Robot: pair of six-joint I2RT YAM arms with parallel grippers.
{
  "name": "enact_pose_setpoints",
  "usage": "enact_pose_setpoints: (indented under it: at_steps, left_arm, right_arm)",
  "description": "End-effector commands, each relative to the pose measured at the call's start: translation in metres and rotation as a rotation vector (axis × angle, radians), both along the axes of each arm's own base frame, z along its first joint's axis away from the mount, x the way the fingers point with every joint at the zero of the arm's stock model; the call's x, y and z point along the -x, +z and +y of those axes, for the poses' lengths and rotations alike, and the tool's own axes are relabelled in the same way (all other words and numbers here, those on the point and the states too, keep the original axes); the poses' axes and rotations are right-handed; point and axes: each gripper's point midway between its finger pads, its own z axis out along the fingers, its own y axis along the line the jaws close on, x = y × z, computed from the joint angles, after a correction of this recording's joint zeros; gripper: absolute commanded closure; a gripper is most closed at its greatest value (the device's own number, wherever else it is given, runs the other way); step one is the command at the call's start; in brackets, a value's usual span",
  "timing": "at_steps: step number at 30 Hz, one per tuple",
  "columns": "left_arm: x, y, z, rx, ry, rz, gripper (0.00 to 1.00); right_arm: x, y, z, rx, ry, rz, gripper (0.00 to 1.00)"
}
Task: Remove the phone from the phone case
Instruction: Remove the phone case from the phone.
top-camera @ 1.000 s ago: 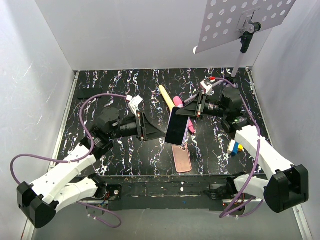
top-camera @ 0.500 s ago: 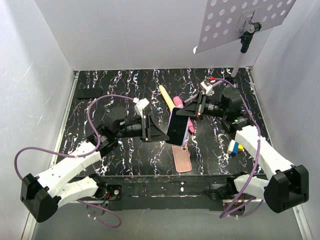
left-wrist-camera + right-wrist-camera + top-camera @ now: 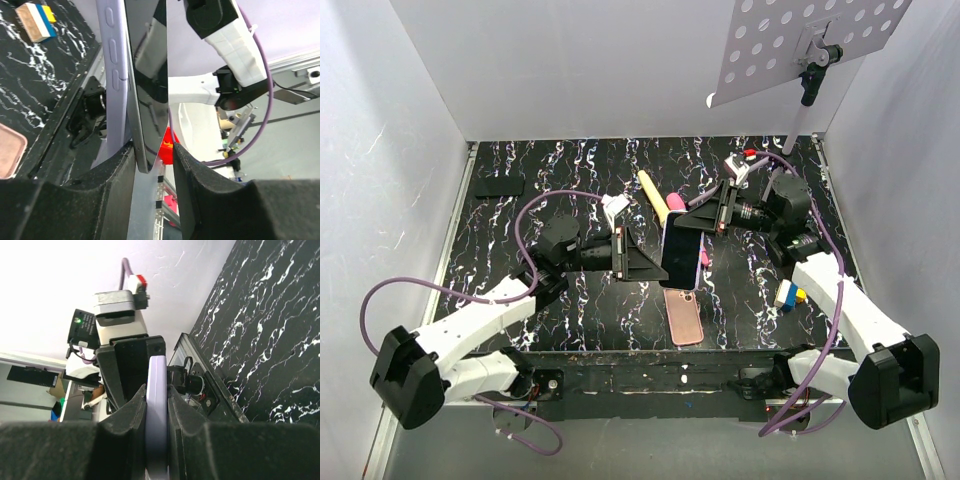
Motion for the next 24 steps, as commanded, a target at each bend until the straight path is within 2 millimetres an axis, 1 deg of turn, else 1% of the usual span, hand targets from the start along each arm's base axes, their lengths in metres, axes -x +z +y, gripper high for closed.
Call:
enact_pose_setpoints:
  at_steps: [1,3,6,10,15,18,20,21,24]
  left_arm:
    - [0.007,0.044,-0.005,0.162,-0.063,-0.054,0.68]
    - [0.003,0.049,-0.008,0.188,-0.057,-0.048,0.71]
    - [0.000,0.056,-0.014,0.201,-0.078,-0.041,0.79]
    - [-0.006,0.059,-0.020,0.182,-0.083,-0.045,0.83]
    - [-0.016,0.056,-0.025,0.179,-0.054,-0.002,0.99]
    - [-0.016,0.055,-0.024,0.189,-0.048,0.017,1.00]
    - [-0.019,0.053,-0.021,0.167,-0.036,0.015,1.00]
    - [-0.022,0.054,-0.017,0.152,-0.019,0.003,1.00]
    - [-0.030,0.065,-0.002,0.136,0.069,-0.075,1.00]
  right_arm:
    - [0.012,0.036,-0.001,-0.081,0.041,-0.187,0.99]
    - [0.016,0.040,-0.001,-0.099,0.055,-0.216,0.99]
    - [0.022,0.041,-0.001,-0.124,0.076,-0.226,0.99]
    - [0.026,0.042,-0.001,-0.148,0.093,-0.220,0.99]
    - [0.026,0.040,-0.001,-0.138,0.090,-0.227,0.99]
    - [0.024,0.035,-0.001,-0.098,0.077,-0.220,0.99]
    - [0.022,0.030,-0.002,-0.048,0.061,-0.179,0.99]
    - [0.021,0.026,-0.002,-0.013,0.062,-0.165,0.96]
    - [0.021,0.023,-0.002,0.054,0.100,-0.149,0.76]
